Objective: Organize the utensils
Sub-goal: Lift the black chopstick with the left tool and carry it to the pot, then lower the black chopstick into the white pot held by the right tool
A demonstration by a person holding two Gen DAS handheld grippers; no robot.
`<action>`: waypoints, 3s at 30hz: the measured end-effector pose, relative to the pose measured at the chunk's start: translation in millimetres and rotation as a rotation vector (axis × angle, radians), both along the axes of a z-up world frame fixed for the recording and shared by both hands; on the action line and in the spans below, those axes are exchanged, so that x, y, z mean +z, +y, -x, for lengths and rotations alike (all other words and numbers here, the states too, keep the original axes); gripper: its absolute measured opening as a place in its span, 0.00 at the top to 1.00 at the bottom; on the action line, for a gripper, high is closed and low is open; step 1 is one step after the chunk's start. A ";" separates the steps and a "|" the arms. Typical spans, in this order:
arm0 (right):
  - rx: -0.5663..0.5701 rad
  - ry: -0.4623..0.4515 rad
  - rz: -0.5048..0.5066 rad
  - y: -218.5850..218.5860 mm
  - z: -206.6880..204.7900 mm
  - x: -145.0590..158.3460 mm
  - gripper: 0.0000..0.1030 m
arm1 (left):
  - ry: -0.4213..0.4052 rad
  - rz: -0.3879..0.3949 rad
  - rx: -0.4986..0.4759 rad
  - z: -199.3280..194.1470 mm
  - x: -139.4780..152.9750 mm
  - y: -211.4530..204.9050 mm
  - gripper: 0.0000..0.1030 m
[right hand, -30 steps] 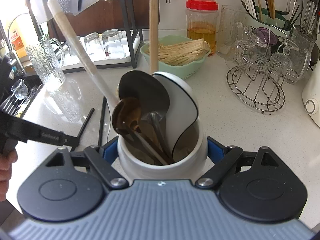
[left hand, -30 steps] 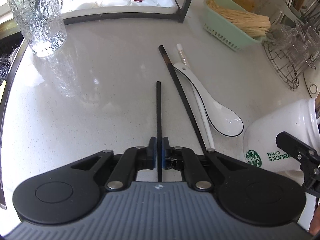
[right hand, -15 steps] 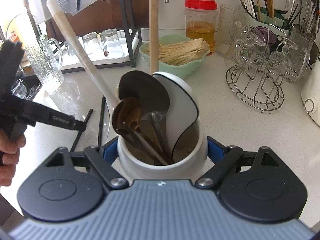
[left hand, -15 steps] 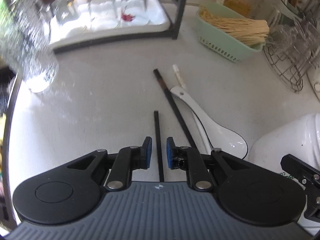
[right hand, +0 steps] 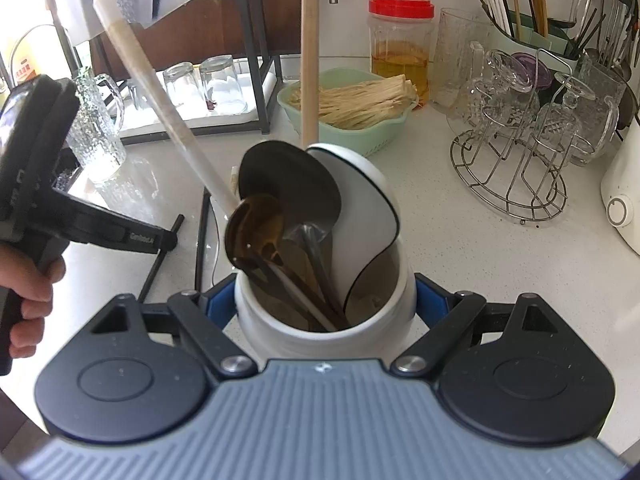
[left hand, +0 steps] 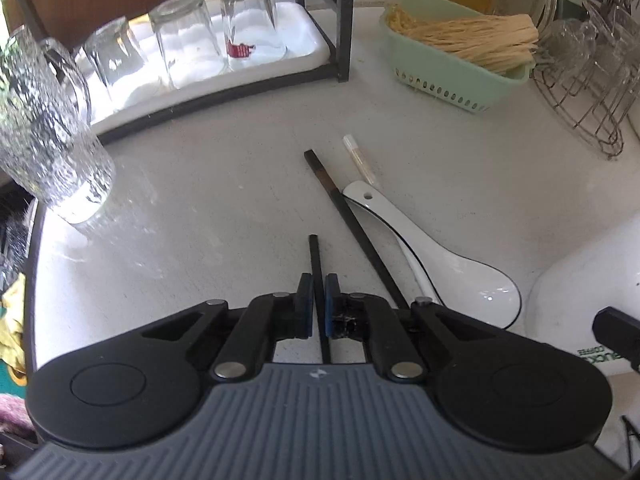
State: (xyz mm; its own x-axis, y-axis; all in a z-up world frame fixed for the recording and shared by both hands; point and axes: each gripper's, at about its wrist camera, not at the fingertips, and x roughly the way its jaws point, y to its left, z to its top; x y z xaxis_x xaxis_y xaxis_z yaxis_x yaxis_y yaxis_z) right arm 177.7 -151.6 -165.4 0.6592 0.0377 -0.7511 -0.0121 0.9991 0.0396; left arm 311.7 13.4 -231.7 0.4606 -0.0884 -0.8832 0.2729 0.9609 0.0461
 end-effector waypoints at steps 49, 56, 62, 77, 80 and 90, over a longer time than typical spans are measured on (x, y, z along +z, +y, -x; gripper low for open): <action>0.187 -0.102 -0.002 -2.6 -0.4 -7.6 0.12 | -0.317 0.234 0.134 142.2 178.2 -26.5 0.95; 0.201 -0.103 -0.005 -4.1 0.1 -7.7 0.12 | -0.340 0.249 0.117 146.7 193.7 -31.1 0.95; 0.210 -0.108 -0.009 -5.3 2.0 -7.9 0.12 | -0.324 0.268 0.114 145.9 203.7 -31.4 0.95; 0.229 -0.121 -0.015 -7.0 3.3 -8.5 0.12 | -0.366 0.258 0.030 151.6 269.9 -39.4 0.95; 0.229 -0.120 -0.013 -6.5 3.1 -8.5 0.12 | -0.380 0.254 0.010 154.9 283.8 -44.4 0.95; 0.228 -0.115 -0.014 -6.7 2.6 -8.0 0.12 | -0.419 0.295 -0.053 156.9 315.1 -59.1 0.95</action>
